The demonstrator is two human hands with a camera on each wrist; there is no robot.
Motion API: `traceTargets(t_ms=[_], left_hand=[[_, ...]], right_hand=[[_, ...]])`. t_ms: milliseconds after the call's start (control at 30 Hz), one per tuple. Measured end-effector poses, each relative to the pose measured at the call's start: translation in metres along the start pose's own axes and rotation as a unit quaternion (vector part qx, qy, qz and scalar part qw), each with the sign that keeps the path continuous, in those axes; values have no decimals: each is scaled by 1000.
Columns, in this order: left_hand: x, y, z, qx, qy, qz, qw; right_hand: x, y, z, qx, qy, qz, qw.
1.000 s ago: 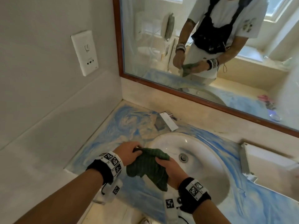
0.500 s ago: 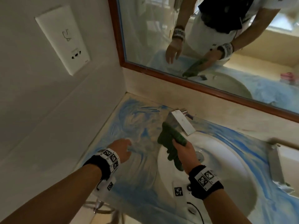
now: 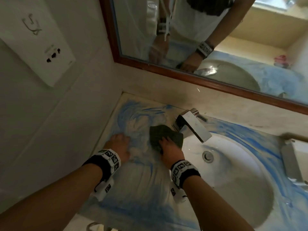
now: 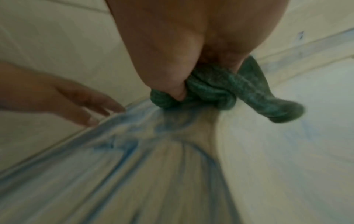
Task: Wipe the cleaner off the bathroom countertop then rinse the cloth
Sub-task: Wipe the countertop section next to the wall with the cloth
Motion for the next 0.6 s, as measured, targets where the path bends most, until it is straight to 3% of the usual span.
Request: traceTargets(t_ms=[333, 600], left_hand=[[9, 18, -11, 8, -5, -41, 999], [19, 17, -13, 2, -7, -49, 999]], right_hand=[[35, -21, 2, 9, -50, -32, 998], [10, 31, 12, -6, -52, -30, 998]])
Point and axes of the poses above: each hand's wrist, its own y-axis towards the middle knuckle, its own x-axis out of the palm, z = x × y, the point moved 2 cm from there along y, towards the middle knuckle, and after that the axes turned 14 degrees about -x, right-handed, at the moved point
